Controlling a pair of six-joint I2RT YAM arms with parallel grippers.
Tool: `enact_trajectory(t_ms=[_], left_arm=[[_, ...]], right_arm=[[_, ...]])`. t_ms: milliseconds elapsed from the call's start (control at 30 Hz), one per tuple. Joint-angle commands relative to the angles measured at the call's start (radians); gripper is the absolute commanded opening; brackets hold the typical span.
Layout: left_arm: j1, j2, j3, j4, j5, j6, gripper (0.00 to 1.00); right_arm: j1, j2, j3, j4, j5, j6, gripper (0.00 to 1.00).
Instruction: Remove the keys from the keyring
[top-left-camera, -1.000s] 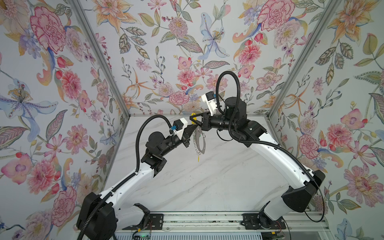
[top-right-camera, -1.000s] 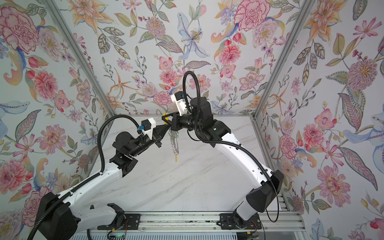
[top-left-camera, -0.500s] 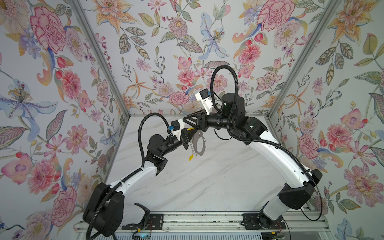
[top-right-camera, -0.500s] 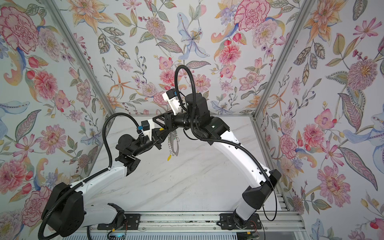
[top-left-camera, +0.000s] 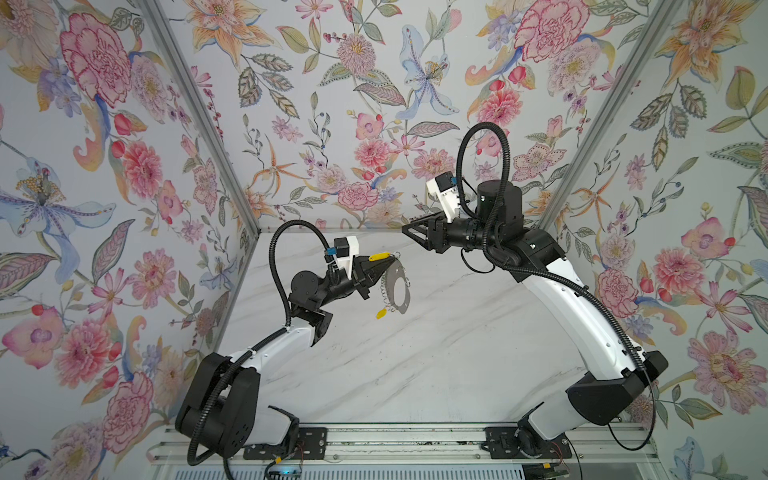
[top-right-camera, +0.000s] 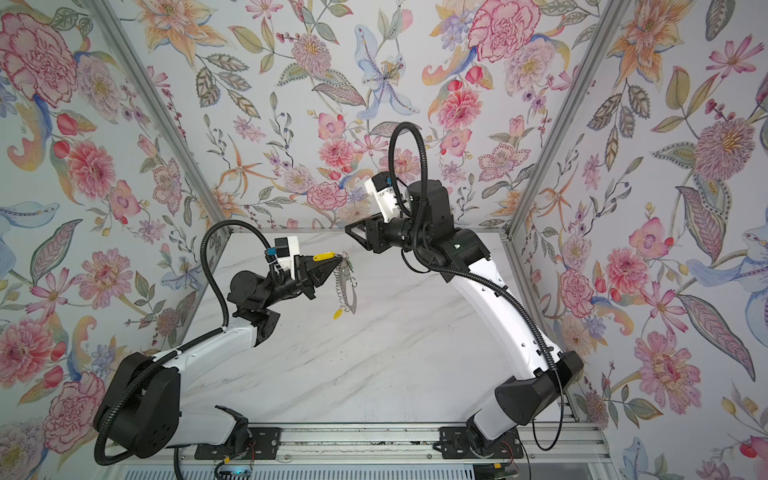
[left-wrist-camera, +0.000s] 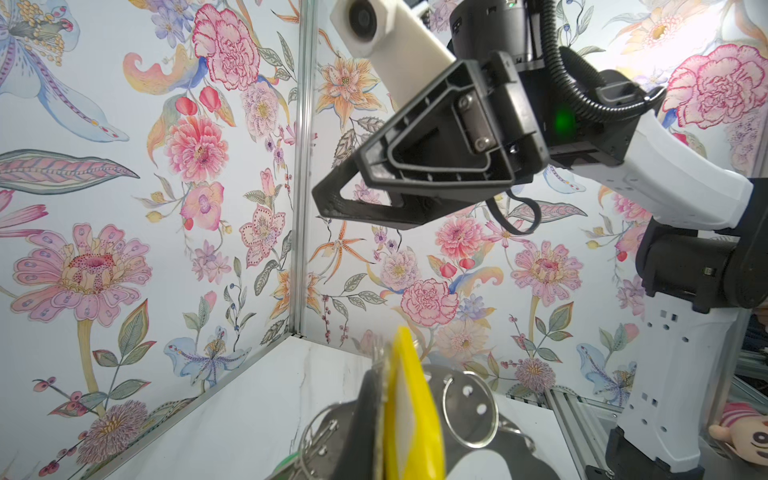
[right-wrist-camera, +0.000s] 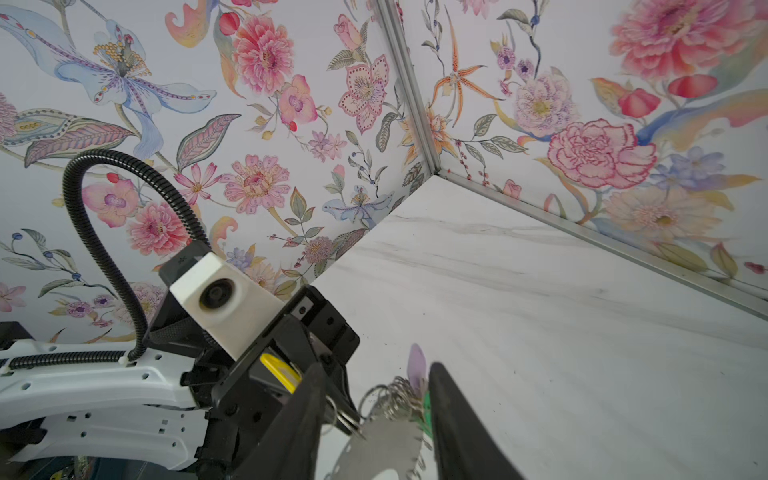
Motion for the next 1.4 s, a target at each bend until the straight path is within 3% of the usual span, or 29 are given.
enact_trajectory(t_ms=[0, 100, 233, 533, 900, 1367], left_arm=[[0.026, 0.029, 0.042, 0.174, 0.112, -0.142, 0.00], [0.031, 0.062, 0.063, 0.255, 0.154, -0.225, 0.00], [0.031, 0.100, 0.091, 0.343, 0.178, -0.313, 0.00], [0.033, 0.101, 0.113, 0.353, 0.200, -0.353, 0.00], [0.037, 0.142, 0.150, 0.497, 0.214, -0.492, 0.00], [0.040, 0.140, 0.145, 0.495, 0.206, -0.490, 0.00]], right_arm=[[-0.022, -0.055, -0.052, -0.019, -0.100, -0.085, 0.40], [-0.009, -0.064, -0.069, -0.013, -0.179, -0.118, 0.37], [0.030, -0.051, -0.065, -0.015, -0.199, -0.157, 0.35], [0.059, -0.032, -0.060, -0.039, -0.220, -0.187, 0.30], [0.090, -0.003, -0.034, -0.117, -0.151, -0.235, 0.28], [0.047, -0.031, -0.031, -0.112, -0.111, -0.225, 0.29]])
